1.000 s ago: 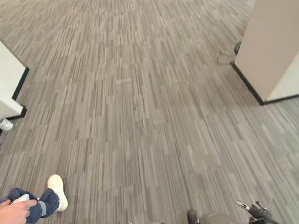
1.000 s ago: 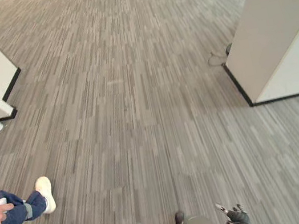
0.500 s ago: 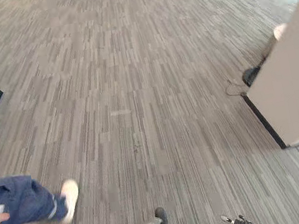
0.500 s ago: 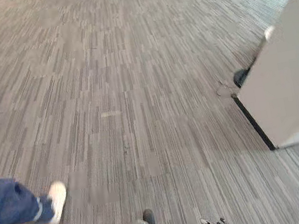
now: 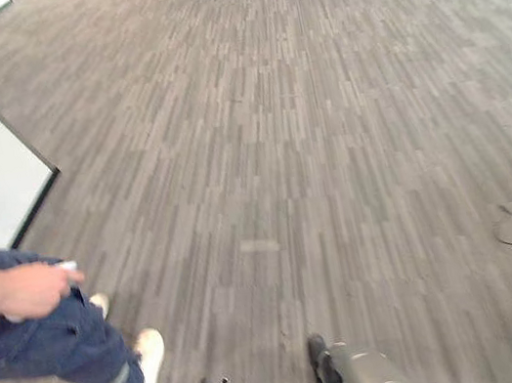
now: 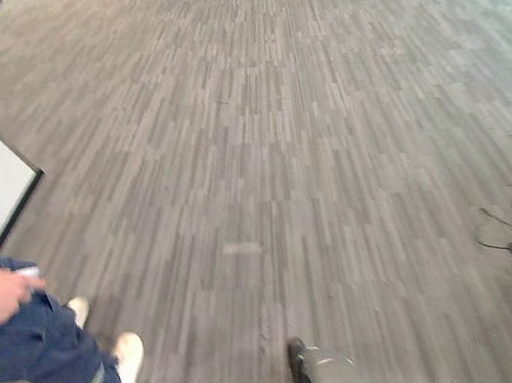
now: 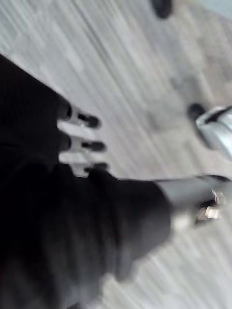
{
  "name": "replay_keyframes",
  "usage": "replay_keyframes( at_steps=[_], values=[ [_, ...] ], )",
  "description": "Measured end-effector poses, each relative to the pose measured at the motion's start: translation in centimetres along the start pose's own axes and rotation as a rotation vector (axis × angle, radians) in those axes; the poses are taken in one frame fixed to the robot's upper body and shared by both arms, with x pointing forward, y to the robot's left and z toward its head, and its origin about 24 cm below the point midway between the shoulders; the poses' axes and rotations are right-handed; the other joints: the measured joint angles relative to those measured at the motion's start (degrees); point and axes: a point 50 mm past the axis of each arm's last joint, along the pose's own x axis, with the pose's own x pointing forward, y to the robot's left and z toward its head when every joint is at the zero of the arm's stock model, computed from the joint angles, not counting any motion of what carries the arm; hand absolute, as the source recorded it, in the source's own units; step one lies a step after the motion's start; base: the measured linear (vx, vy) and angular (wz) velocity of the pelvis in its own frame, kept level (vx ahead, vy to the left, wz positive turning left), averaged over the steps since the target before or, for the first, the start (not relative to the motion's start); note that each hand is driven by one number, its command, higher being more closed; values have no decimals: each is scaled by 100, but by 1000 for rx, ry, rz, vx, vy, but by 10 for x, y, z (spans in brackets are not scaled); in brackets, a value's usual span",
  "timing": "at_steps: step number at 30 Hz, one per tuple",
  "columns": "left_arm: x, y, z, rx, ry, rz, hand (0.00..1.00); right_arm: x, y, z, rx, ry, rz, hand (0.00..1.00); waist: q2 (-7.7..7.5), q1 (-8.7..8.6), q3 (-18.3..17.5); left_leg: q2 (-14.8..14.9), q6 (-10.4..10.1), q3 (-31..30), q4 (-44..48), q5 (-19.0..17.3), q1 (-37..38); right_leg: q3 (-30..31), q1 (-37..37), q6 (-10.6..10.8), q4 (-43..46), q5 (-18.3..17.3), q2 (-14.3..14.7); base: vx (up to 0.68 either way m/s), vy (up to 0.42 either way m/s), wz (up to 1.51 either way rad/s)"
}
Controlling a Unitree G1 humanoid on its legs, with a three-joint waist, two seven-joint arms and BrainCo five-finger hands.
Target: Organize washtable
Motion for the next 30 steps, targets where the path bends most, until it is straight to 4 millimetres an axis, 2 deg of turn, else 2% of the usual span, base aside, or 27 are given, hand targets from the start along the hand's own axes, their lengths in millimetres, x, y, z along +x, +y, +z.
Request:
replay_keyframes(
  at_steps=[1, 2, 3, 4, 5, 6, 7, 9, 10, 11, 12, 13, 14, 15, 17, 18, 19, 20, 21, 22, 23, 24, 25, 27, 28, 30],
  values=[
    [1, 7, 8, 9, -27, 12, 0, 2, 15, 8, 11, -23, 31, 0, -191, 31, 75, 99, -61, -24, 362, -374, -420, 238, 447, 30, 13, -259, -4, 913, -143, -44],
    [1, 9, 11, 12, -42, 16, 0, 3, 23, 13, 8, -36, 55, 0, -291, 47, 120, 113, -82, -29, 313, -513, -610, 376, 700, 45, -88, -280, -11, 876, -170, -43],
    [1, 12, 17, 13, -66, 19, 0, 3, 37, 19, -10, -59, 101, 0, -441, 136, 130, 178, -79, -79, -88, -788, -1014, 660, 1168, 46, -384, -283, -29, 850, -144, -59],
    [1, 14, 22, -8, -89, 21, 0, 2, 51, 25, -8, -86, 139, 0, -562, 241, 131, 207, -134, -123, -823, -1027, -1356, 897, 1626, 144, -704, -339, -102, 987, -117, -71],
    [1, 14, 25, -29, -106, 21, 0, 1, 59, 28, -6, -98, 162, 0, -636, 343, 123, 194, -212, -141, -1584, -1106, -1529, 1042, 1921, 343, -871, -458, -182, 797, -49, -61],
    [1, 13, 26, -41, -112, 19, 0, 1, 64, 30, -3, -104, 174, 0, -661, 384, 137, 195, -250, -184, -2150, -1122, -1635, 1136, 2126, 455, -958, -563, -218, 791, 17, -47],
    [0, 12, 25, -58, -111, 19, 0, 0, 71, 33, 1, -112, 194, 0, -639, 415, 128, 206, -354, -260, -3256, -1054, -1785, 1271, 2477, 560, -1071, -784, -266, 790, 93, -44],
    [-1, 13, 22, -99, -116, 38, 0, 0, 72, 33, -10, -113, 197, 0, -600, 503, 35, 223, -658, -340, -4922, -820, -1855, 1567, 2899, 833, -1077, -1304, -449, 876, 196, -71],
    [-2, 16, 22, -104, -122, 48, 0, 0, 71, 33, -10, -112, 196, 0, -606, 524, -18, 254, -657, -315, -5119, -792, -1886, 1682, 2992, 908, -1068, -1468, -529, 849, 280, -132],
    [-5, 22, 15, -120, -112, 64, 0, 0, 67, 28, -13, -100, 189, 0, -609, 666, -184, 373, -574, -74, -5018, -417, -1919, 2040, 3082, 1026, -906, -1769, -677, 915, 349, -160],
    [-6, 27, 11, -132, -99, 82, 0, -1, 63, 19, -3, -74, 179, 0, -620, 710, -363, 390, -382, 182, -4617, 140, -1870, 2287, 2929, 1140, -219, -1893, -803, 924, 363, -153],
    [-5, 32, 13, -132, -103, 95, 0, -1, 63, 13, 14, -53, 176, 0, -790, 681, -404, 335, -276, 311, -4403, -92, -1798, 2281, 2723, 1153, 387, -1854, -916, 887, 344, -106],
    [-4, 36, 19, -115, -113, 104, 0, -3, 67, 3, 30, -13, 181, 0, -1057, 595, -416, 153, -150, 574, -4377, -418, -1481, 2086, 2093, 1404, 1840, -1284, -1148, 797, 328, -60],
    [-1, 36, 23, -90, -106, 98, 0, -3, 65, -1, 42, 5, 175, 0, -1047, 517, -351, 39, -63, 665, -4472, -659, -1067, 1779, 1624, 1445, 2814, -1209, -1323, 758, 320, -41],
    [0, 37, 19, -69, -85, 101, 0, -2, 64, 3, 52, -7, 168, 0, -1019, 383, -327, -47, 6, 713, -4858, -778, -365, 1128, 1356, 1218, 3046, -1366, -1473, 658, 282, -7],
    [0, 34, 17, -35, -72, 87, 0, -1, 64, 5, 39, -18, 173, 0, -934, 317, -298, -52, 13, 721, -5361, -783, 222, 674, 1206, 1124, 2612, -1549, -1406, 656, 252, 11],
    [0, 31, 17, -2, -69, 67, 0, -1, 64, 7, 24, -33, 176, 0, -879, 304, -313, -55, 7, 704, -5777, -750, 589, 331, 1086, 1194, 1696, -1605, -1262, 577, 177, 22],
    [1, 28, 18, 24, -70, 50, 0, -1, 64, 8, 18, -35, 174, 0, -873, 308, -316, -94, 6, 676, -5969, -749, 758, 167, 981, 1223, 872, -1579, -1192, 527, 104, 44],
    [1, 27, 17, 35, -67, 46, 0, 0, 62, 9, 17, -34, 167, 0, -885, 305, -321, -228, -1, 594, -6135, -753, 923, 107, 830, 1130, -40, -1335, -1179, 458, 45, 48],
    [1, 28, 16, 40, -63, 49, 0, 0, 61, 9, 17, -32, 163, 0, -890, 310, -322, -312, -2, 551, -6216, -754, 989, 118, 789, 1092, -444, -1013, -1199, 461, 17, 60],
    [1, 30, 15, 26, -62, 60, 0, 0, 60, 7, 16, -27, 157, 0, -926, 319, -328, -473, -22, 494, -6296, -766, 1090, 155, 756, 1130, -951, -371, -1249, 454, -22, 76],
    [0, 35, 13, -10, -55, 90, 0, 0, 61, 7, 19, -25, 157, 0, -1023, 315, -316, -682, -108, 352, -6329, -820, 1226, 243, 750, 1081, -1187, 563, -1357, 510, -25, 81],
    [-2, 33, 3, -35, -30, 97, 0, 2, 61, 13, -15, -40, 161, 0, -809, 348, -370, -582, -166, 237, -6368, -815, 1316, 118, 847, 1041, -1238, 583, -1321, 394, -35, 66],
    [-6, 31, -6, -56, -13, 96, 0, 3, 60, 18, -73, -57, 169, 0, -686, 380, -345, -528, -226, 124, -6439, -848, 1315, -2, 1086, 1050, -1676, 578, -1281, 334, -41, 29],
    [-6, 30, -8, -66, -7, 99, 0, 4, 59, 19, -83, -56, 163, 0, -571, 388, -380, -483, -251, 76, -6474, -865, 1269, -80, 1190, 1018, -1955, 657, -1226, 302, -53, 14],
    [-6, 32, -9, -61, -3, 103, 0, 4, 58, 17, -82, -46, 157, 0, -601, 371, -366, -448, -253, 22, -6469, -865, 1269, -122, 1352, 1008, -2254, 718, -1175, 221, -39, 4]
  ],
)
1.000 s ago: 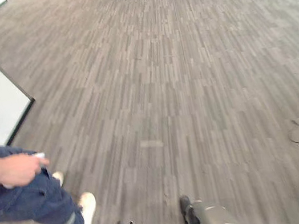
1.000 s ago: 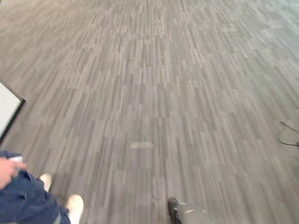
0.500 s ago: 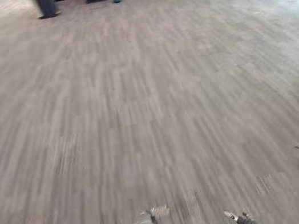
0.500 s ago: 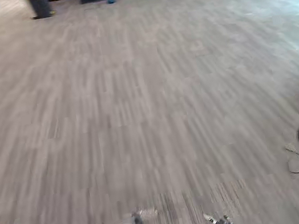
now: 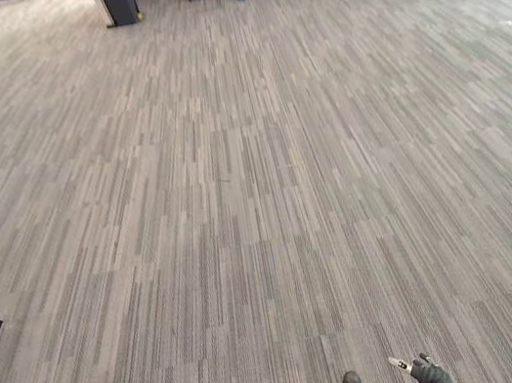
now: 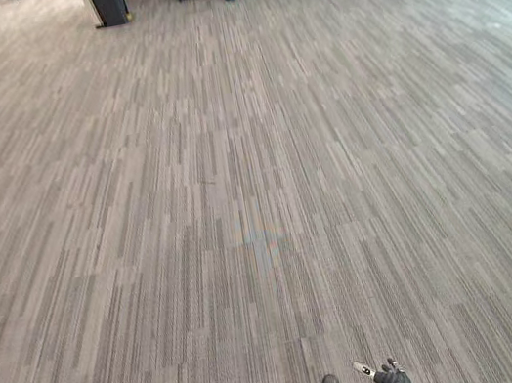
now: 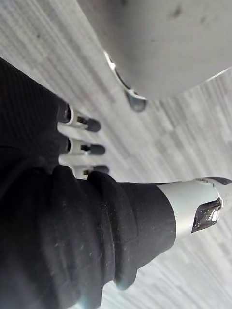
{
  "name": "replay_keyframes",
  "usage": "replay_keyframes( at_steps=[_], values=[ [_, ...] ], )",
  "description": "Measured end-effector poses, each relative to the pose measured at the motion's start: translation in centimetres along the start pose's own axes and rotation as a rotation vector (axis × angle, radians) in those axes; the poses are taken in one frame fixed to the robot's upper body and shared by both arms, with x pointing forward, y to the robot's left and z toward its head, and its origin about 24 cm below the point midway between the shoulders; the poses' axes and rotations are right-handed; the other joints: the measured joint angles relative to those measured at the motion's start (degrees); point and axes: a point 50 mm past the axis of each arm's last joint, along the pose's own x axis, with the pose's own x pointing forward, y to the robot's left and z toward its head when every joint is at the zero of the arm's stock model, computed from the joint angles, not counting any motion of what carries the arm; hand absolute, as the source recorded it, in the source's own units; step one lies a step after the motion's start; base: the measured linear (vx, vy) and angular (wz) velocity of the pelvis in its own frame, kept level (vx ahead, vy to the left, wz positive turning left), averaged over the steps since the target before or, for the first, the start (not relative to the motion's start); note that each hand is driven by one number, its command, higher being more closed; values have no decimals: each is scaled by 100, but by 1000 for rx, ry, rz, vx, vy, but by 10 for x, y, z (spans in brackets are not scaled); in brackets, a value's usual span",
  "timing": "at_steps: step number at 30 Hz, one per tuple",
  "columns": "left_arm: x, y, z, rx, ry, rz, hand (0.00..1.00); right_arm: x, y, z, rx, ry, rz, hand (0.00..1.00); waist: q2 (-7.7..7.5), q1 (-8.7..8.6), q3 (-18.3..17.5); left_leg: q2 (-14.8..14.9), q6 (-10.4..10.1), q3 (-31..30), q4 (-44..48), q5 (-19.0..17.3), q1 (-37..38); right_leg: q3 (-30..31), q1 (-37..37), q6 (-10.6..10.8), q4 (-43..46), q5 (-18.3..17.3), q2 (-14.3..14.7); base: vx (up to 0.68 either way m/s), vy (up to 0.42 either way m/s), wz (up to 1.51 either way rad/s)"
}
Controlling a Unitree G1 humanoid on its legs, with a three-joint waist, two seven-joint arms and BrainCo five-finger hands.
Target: Organize washtable
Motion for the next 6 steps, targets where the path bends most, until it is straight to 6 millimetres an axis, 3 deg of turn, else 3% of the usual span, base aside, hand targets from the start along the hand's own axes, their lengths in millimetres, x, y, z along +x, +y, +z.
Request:
replay_keyframes(
  at_steps=[6],
  values=[
    [2, -5, 4, 142, -11, -40, 0, 0, -3, -5, 18, 28, -14, 0, -59, -37, -27, -46, -6, -34, -140, -4, 182, 30, 406, 82, -577, 152, 34, 105, 16, -2]
  ],
)
